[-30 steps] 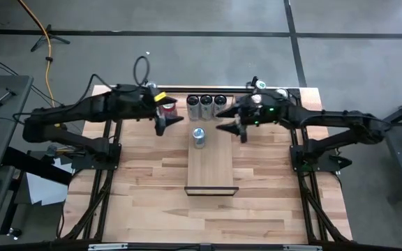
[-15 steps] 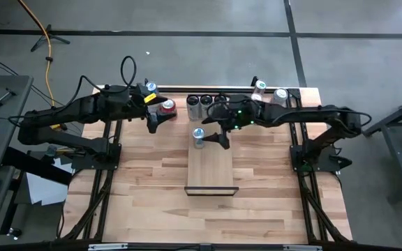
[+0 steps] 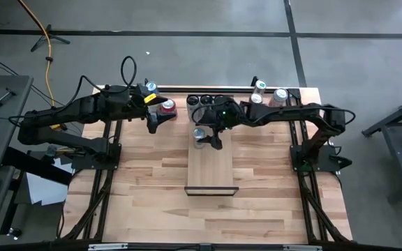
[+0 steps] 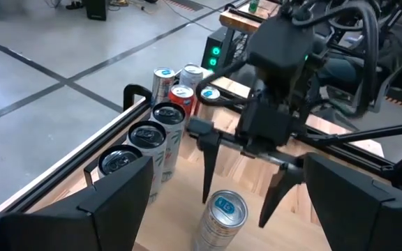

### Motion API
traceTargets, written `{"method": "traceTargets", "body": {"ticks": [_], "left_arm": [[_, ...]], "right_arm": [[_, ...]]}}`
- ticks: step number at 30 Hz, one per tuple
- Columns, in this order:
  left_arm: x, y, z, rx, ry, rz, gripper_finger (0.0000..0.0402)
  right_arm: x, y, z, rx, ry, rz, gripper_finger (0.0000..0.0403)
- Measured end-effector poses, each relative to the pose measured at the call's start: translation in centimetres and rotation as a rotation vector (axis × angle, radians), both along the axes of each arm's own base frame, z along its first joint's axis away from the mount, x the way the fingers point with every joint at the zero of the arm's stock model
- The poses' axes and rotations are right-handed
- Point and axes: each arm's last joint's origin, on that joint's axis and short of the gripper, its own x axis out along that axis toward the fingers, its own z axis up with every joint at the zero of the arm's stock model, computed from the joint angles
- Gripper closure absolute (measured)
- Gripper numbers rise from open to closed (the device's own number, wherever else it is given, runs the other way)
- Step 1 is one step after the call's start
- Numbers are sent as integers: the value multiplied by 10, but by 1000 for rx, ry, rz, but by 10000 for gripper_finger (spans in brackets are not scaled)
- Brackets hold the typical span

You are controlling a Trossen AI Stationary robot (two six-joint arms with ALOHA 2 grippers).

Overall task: Place canned beverage on shelf
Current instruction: Put the bottom left blue soda can on the shelf

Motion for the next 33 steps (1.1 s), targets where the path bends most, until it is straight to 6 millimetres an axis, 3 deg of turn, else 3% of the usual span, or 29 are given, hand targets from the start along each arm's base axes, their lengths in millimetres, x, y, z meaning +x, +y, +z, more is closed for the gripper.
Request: {"method": "traceTargets", "body": {"ticks": [10,23,28,33], "left_arm": [[0,0,0,1,2,0,76],[0,0,0,36,16,0,75],[0,1,0,82,31,15,76],[-1,3,1,112,33,64,76]], "right_arm": [[3,-1,-9,-66,23,43,71],[6,1,-18,-21,58,20,185],[-4,3,-11,30,106,-15,185],[-26,9,7,21,178,-86,185]]}}
